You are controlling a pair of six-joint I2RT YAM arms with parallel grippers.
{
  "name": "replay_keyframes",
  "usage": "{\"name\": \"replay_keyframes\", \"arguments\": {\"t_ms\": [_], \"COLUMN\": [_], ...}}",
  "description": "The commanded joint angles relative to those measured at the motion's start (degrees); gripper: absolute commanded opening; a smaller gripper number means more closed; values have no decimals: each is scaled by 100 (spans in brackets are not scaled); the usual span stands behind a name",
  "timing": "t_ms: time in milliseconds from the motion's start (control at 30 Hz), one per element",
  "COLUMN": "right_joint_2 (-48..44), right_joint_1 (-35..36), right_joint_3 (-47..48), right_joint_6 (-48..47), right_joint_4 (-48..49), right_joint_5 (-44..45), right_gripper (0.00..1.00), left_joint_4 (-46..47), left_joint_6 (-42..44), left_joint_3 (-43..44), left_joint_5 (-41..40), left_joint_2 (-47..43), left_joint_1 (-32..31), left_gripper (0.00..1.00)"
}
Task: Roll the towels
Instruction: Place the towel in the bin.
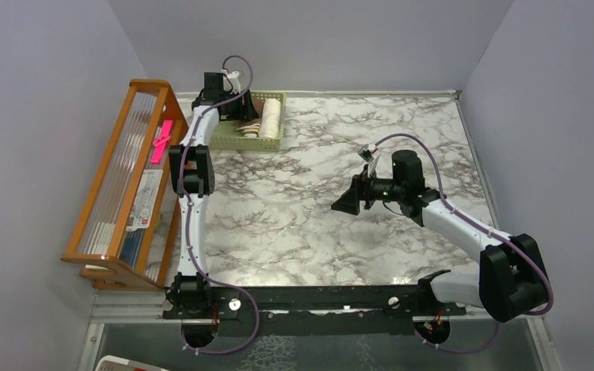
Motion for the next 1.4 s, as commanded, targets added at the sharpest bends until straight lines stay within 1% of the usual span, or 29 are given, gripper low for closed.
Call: {"name": "replay_keyframes", "arguments": {"t_ms": [0,100,167,267,400,533,733,800,867,1000,1067,1167,1367], "right_joint_2": [-15,-11,-9,4,2,-47,-44,-33,-11,-1,9,-7,7], "right_joint_1": [33,41,42,52,78,95,98,112,117,146,142,157,164], "right_joint_3": [-80,-87,-89,-76,-77,-85,-105,-107,-105,-99,-106,-120,-137], "right_joint_6": [-112,-112,-104,-103,-110,-123,-147,-134,-125,-132,-138,-147,-168], "right_joint_4": [123,123,131,140,116,86,81,108,130,142,145,141,140], "right_joint_5": [-117,-127,-135,-144,-145,-154,-200,-227,-249,-270,-296,-311,-337], "right_gripper": [72,72,72,72,72,72,72,72,72,72,72,72,72], "left_joint_4": [-1,350,609,1004,1516,1906,1971,2110,2327,2427,2372,2424,2401], "left_joint_6": [-273,-444,-491,-604,-982,-1349,-1300,-1290,-1346,-1407,-1381,-1356,-1334], "left_joint_3": [-149,-428,-630,-826,-894,-1078,-1361,-1594,-1878,-2113,-2189,-2406,-2545], "left_joint_5": [-469,-12,373,1115,1610,1600,1036,772,545,208,-86,-457,-741], "left_joint_2": [-324,-565,-748,-933,-1002,-1044,-1260,-1424,-1580,-1666,-1673,-1718,-1591], "left_joint_1": [190,271,282,296,344,458,545,546,570,578,574,580,581], "left_gripper": [58,59,61,63,63,63,64,61,56,37,30,25,16]}}
